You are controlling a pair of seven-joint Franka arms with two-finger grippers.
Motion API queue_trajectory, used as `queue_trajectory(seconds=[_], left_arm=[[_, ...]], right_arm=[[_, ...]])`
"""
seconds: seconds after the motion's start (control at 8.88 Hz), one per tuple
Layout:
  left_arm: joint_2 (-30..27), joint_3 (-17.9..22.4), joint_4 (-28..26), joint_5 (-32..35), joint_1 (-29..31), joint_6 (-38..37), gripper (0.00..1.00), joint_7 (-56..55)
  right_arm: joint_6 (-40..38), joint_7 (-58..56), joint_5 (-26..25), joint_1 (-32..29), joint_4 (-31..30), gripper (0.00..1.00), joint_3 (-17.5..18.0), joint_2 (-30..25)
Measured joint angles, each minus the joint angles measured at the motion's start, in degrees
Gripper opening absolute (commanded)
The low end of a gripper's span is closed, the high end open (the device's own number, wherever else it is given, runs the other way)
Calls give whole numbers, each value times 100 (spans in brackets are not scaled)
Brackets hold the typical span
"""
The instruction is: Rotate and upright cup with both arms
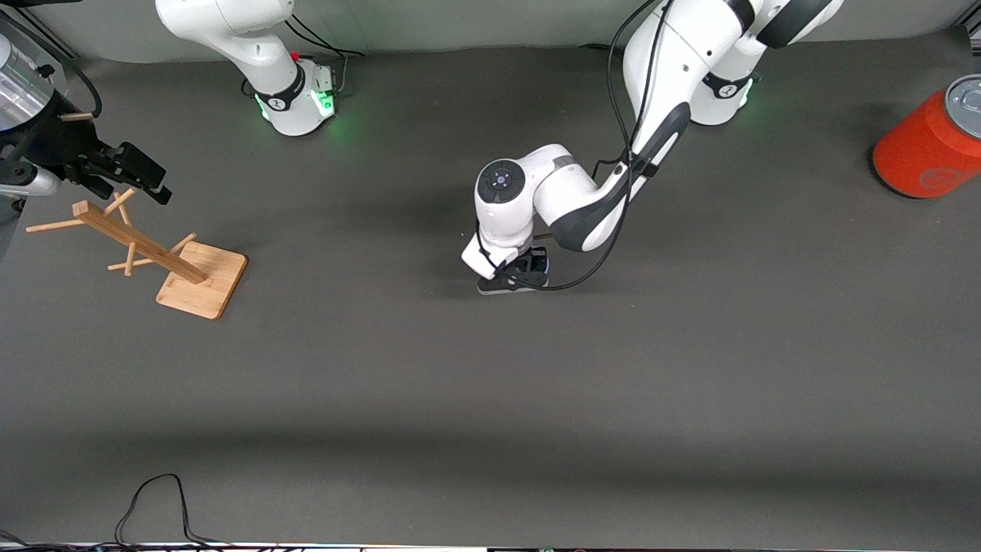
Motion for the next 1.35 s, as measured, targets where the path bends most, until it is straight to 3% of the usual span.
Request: queue_trajectory(seconds=[0.34, 0.56, 0.68, 0.79, 1.01, 1.35], left_arm=[[-438, -78, 532, -888, 237, -1382, 100, 802], [-1326, -71, 478, -1202, 752, -2195, 100, 1660], [-1883, -28, 150, -1221, 987, -2257, 100, 2080], [-2481, 224, -322, -1304, 1149, -2263, 100, 2690], [-3352, 1290, -1014, -1594, 1238, -2258, 100, 4081], [-3980, 2611, -1338, -1645, 1397, -2277, 100, 5742]], right_arm=[[26, -120, 1, 200, -19, 100, 12, 168], [151, -498, 1, 197, -22, 100, -12, 432], [182, -558, 1, 165, -22, 100, -33, 534], [200, -587, 1, 124, -7, 100, -43, 613], [189, -603, -3, 115, 72, 100, -51, 742], [186, -612, -10, 118, 263, 100, -23, 862]])
